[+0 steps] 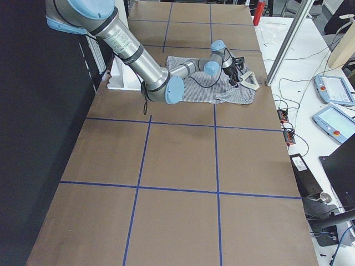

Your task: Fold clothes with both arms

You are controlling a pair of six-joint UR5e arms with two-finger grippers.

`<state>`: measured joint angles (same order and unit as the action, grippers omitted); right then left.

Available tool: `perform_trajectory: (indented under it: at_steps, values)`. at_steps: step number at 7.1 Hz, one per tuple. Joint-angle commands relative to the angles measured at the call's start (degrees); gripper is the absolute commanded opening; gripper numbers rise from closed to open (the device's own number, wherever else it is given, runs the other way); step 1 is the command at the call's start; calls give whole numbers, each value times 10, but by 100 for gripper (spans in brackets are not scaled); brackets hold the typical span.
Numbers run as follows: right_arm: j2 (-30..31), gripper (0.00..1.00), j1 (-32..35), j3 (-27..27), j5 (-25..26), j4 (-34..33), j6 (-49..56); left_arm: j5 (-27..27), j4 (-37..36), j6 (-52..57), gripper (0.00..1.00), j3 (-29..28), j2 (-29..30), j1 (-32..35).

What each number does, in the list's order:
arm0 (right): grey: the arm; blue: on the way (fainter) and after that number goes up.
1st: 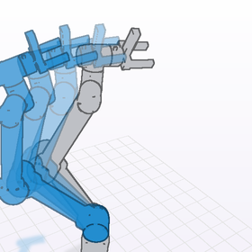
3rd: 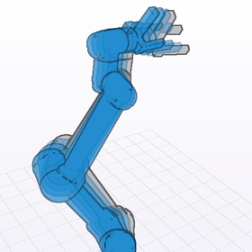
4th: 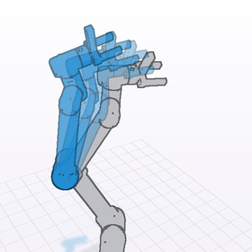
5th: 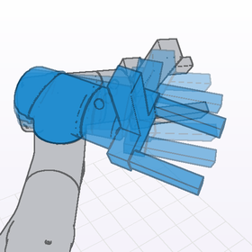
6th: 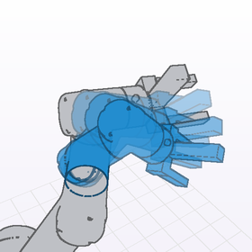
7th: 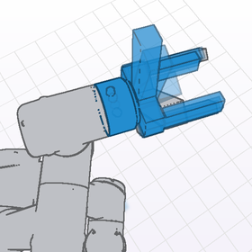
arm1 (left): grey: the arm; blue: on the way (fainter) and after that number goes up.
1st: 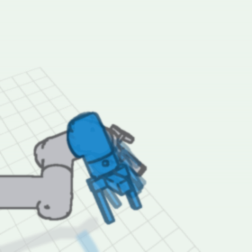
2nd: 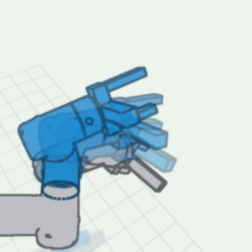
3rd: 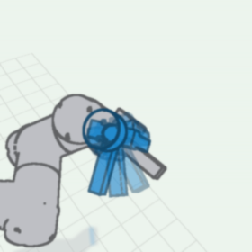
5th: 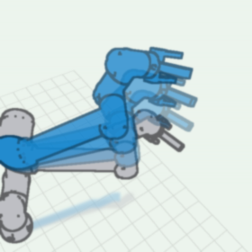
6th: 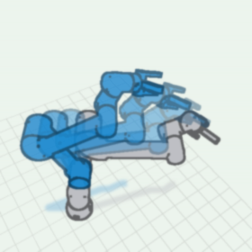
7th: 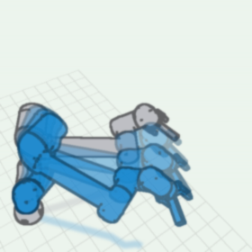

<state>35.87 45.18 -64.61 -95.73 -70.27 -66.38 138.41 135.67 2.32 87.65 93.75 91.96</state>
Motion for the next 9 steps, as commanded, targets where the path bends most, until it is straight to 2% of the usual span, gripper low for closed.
perform_trajectory:
  at_steps: [1, 2, 3, 4, 5, 7, 8, 9]
  values:
    - [2, 100, 25, -44, -42, -59, 46, -1, 18, -1, 100, -5, 12, -4]
    - [3, 100, 44, -44, -61, -58, 78, -2, 15, -52, 100, -9, 32, -5]
    - [18, 100, 79, -53, -127, -61, 134, -2, 20, -153, 100, -8, 55, -29]
    - [59, 100, 124, -94, -187, -61, 188, -5, 31, -220, 100, -13, 81, -78]
    - [107, 100, 163, -130, -228, -62, 241, -54, 59, -233, 100, -6, 87, -125]
    - [175, 100, 247, -152, -294, -63, 377, -104, 56, -334, 100, -56, 138, -217]
    - [210, 100, 290, -152, -337, -63, 449, -163, 57, -439, 95, -75, 165, -243]
    - [238, 100, 324, -154, -370, -60, 502, -212, 54, -525, 82, -90, 192, -292]
